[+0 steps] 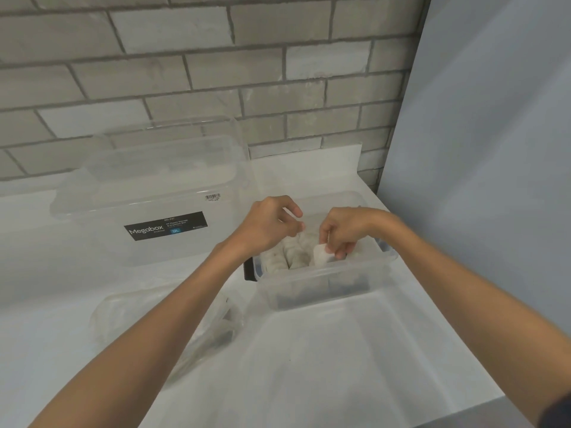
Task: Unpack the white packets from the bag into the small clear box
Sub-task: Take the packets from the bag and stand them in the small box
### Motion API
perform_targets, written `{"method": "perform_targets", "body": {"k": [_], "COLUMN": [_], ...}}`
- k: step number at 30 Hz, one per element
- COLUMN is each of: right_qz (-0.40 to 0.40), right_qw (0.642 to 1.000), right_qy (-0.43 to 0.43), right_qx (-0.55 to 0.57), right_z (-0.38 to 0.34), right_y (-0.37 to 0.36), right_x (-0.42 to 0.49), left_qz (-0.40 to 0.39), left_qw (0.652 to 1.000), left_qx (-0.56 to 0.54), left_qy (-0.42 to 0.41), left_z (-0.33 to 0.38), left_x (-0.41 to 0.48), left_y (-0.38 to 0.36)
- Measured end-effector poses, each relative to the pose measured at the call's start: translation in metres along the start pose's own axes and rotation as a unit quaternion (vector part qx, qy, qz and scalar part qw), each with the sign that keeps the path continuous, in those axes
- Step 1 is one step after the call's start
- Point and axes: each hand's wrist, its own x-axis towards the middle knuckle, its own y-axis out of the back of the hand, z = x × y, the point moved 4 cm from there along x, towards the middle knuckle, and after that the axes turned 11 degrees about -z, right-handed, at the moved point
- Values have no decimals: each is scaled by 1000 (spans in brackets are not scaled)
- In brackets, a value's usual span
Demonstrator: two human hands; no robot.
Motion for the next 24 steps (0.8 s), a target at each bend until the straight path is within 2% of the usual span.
{"method": "perform_targets", "body": {"k": [5,13,16,21,24], "right_qz": [-4,-8,15,32,30], "right_qw": [985,938,912,897,902], "right_qy": [-100,-181,-199,-207,-200], "right_qx": [-142,-294,-358,-389,-382], "right_z": [12,4,3,4,-1], "right_y": [1,-7,-10,-16,-14], "right_x": [5,5,4,5,0], "left_qz": [12,14,14,9,7], "left_qw": [1000,1000,1000,1000,1000], "left_qx": [-10,-23,-14,-8,-8], "left_qy": [7,2,-5,-11,-11], "left_z": [-3,-4,-2,-2,-4], "left_x": [-8,-13,-13,-14,-16], "left_y": [7,8,8,7,8]}}
